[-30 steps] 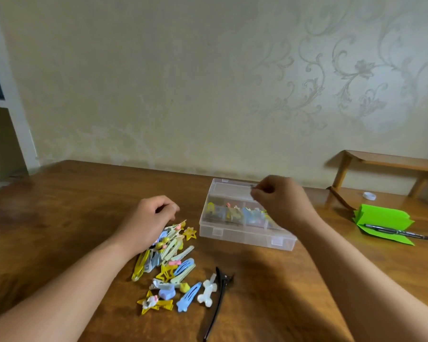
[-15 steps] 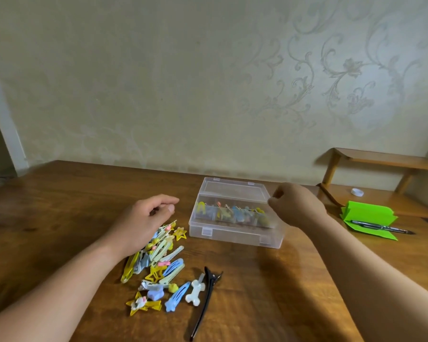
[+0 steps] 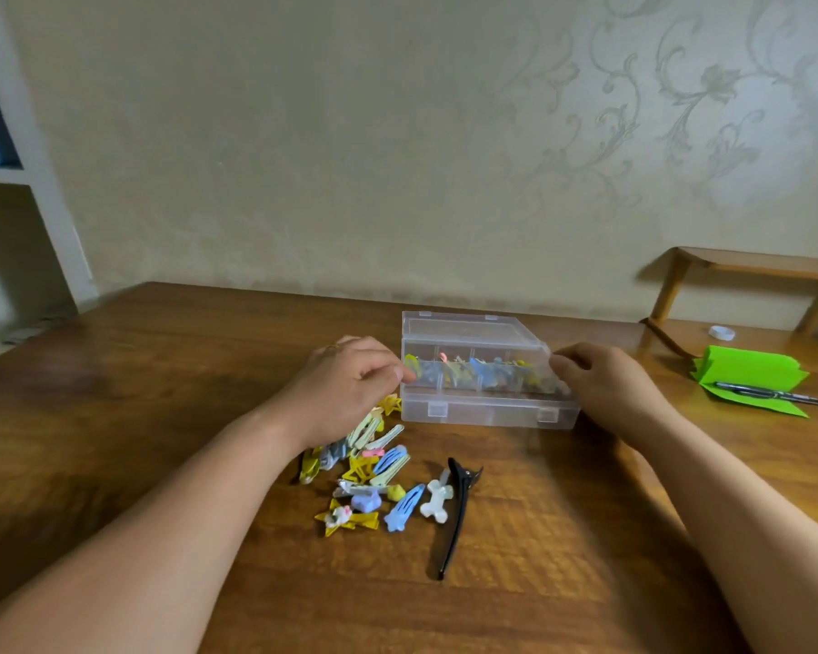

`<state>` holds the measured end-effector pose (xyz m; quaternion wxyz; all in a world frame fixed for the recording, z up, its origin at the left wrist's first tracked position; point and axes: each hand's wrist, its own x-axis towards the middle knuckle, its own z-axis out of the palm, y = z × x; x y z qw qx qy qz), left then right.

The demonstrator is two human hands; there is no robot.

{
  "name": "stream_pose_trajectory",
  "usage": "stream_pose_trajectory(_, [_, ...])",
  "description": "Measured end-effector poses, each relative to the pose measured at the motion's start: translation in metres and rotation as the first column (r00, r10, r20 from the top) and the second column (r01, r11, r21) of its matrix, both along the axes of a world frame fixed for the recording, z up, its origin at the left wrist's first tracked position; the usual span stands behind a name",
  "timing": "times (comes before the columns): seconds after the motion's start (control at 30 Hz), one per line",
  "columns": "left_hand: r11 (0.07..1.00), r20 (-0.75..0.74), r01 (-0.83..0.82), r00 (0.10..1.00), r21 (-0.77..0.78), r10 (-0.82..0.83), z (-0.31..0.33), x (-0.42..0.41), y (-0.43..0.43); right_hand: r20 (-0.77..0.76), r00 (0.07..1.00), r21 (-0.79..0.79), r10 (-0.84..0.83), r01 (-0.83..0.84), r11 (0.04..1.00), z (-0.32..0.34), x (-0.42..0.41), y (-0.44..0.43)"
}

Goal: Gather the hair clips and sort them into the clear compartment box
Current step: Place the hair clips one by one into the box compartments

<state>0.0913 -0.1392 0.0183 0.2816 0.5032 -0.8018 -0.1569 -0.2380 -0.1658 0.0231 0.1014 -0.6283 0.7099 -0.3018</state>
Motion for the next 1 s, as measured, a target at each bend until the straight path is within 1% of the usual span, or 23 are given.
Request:
stream_pose_trajectory(0.07, [1.000, -0.015, 0.000, 1.000, 0.009, 0.001, 0.000, 0.000, 0.000, -0.029, 0.997, -0.069, -0.068, 0.066, 0.995, 0.003, 0.002, 0.006])
stream_pose_trajectory(0.13, [1.000, -0.094, -0.013, 0.995, 0.017, 0.015, -0.001, 0.001, -0.001, -0.064, 0.995, -0.211, -0.070, 0.055, 0.976, 0.014, 0.009, 0.016])
stream_pose_trajectory(0.2, [0.999, -0.211, -0.041, 0.977, 0.015, 0.043, -0.002, 0.003, -0.004, -0.076, 0.996, -0.277, 0.053, -0.072, 0.958, 0.029, 0.027, 0.033])
stream_pose_trajectory(0.23, [0.998, -0.255, -0.061, 0.965, 0.010, 0.062, -0.003, 0.004, -0.005, -0.093, 0.982, -0.267, 0.163, -0.182, 0.946, 0.035, 0.038, 0.042])
stream_pose_trajectory(0.27, [0.996, -0.293, -0.084, 0.953, 0.010, 0.083, -0.004, 0.006, -0.007, -0.125, 0.950, -0.227, 0.287, -0.309, 0.924, 0.041, 0.052, 0.052])
stream_pose_trajectory(0.33, [0.992, -0.357, -0.125, 0.925, 0.029, 0.127, -0.006, 0.010, -0.010, -0.199, 0.838, -0.068, 0.508, -0.529, 0.846, 0.050, 0.081, 0.068])
stream_pose_trajectory(0.37, [0.989, -0.382, -0.143, 0.912, 0.043, 0.149, -0.008, 0.011, -0.012, -0.226, 0.777, 0.020, 0.588, -0.600, 0.800, 0.050, 0.095, 0.071])
stream_pose_trajectory(0.43, [0.983, -0.422, -0.173, 0.888, 0.062, 0.183, -0.010, 0.014, -0.014, -0.269, 0.674, 0.151, 0.688, -0.676, 0.721, 0.045, 0.117, 0.072])
stream_pose_trajectory(0.5, [0.978, -0.448, -0.195, 0.870, 0.068, 0.205, -0.013, 0.015, -0.016, -0.286, 0.637, 0.213, 0.716, -0.687, 0.695, 0.035, 0.128, 0.071])
stream_pose_trajectory(0.63, [0.973, -0.455, -0.213, 0.861, 0.089, 0.230, -0.017, 0.014, -0.019, -0.284, 0.643, 0.234, 0.712, -0.674, 0.701, 0.022, 0.131, 0.073])
stream_pose_trajectory(0.8, [0.967, -0.472, -0.227, 0.844, 0.115, 0.254, -0.021, 0.012, -0.025, -0.303, 0.649, 0.211, 0.698, -0.668, 0.714, 0.016, 0.130, 0.070])
stream_pose_trajectory(1.0, [0.964, -0.483, -0.230, 0.835, 0.130, 0.264, -0.020, 0.011, -0.024, -0.248, 0.661, 0.139, 0.708, -0.699, 0.701, 0.008, 0.127, 0.069])
